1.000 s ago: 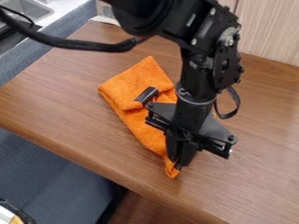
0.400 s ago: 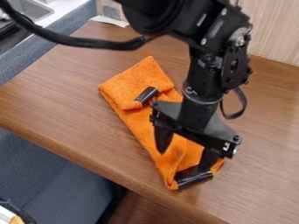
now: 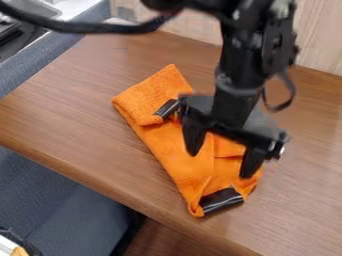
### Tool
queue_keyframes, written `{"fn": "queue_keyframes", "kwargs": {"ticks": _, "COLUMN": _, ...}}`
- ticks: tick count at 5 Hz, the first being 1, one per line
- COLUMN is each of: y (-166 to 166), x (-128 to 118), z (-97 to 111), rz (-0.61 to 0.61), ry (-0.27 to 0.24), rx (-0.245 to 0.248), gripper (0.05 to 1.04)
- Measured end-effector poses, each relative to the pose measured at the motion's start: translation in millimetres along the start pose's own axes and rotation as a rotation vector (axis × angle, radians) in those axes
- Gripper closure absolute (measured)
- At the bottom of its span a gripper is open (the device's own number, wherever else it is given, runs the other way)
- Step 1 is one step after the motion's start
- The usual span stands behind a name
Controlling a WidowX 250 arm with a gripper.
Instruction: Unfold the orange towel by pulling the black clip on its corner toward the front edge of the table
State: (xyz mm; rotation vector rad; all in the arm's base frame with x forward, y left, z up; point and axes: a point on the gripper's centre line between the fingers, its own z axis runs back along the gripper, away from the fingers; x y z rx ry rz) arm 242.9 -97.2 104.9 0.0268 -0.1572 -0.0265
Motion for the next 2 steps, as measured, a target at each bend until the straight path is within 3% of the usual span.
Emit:
{"fn": "queue_keyframes", "kwargs": {"ticks": 1, "y": 7.5, "x": 10.0, "z": 20.8, "rz": 0.025, "ry": -0.066, "rx": 0.018, "gripper": 0.083}}
{"fn": "queue_keyframes", "kwargs": {"ticks": 2, "y": 7.3, "x": 11.4, "z": 23.9, "rz": 0.031, "ry": -0.077, "rx": 0.013, "gripper": 0.083}}
